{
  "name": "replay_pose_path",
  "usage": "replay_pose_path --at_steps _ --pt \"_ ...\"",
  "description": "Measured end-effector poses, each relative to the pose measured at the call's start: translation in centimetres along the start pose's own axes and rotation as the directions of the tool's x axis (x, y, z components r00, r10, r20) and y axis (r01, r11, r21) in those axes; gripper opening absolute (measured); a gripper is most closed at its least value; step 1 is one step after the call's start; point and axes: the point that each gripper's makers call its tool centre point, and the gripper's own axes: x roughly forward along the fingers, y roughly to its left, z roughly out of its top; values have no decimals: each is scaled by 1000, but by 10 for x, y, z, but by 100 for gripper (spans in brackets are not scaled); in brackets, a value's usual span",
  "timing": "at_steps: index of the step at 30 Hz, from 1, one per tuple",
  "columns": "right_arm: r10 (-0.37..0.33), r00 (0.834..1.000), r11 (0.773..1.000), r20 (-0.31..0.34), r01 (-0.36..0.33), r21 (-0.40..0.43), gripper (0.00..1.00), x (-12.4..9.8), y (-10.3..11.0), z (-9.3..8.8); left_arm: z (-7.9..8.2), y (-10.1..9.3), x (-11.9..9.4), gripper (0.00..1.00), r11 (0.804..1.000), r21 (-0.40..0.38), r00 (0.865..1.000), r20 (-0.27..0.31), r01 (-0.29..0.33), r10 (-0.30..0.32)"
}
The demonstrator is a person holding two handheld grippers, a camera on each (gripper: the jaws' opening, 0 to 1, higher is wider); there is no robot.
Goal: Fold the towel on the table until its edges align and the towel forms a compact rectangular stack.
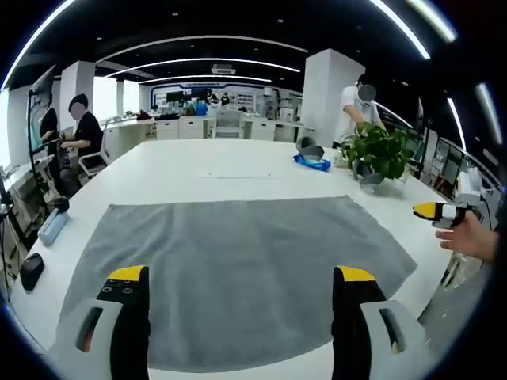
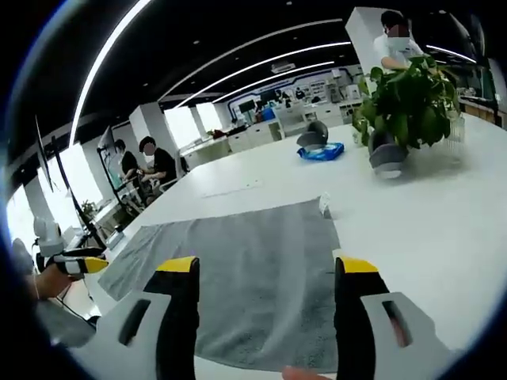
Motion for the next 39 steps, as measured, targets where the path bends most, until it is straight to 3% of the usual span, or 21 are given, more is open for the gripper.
replay_pose_path --at_steps 39 --pt "-5 1000 1000 -17 5 2 66 2 -6 -4 -4 2 1 96 1000 14 1000 -26 -6 7"
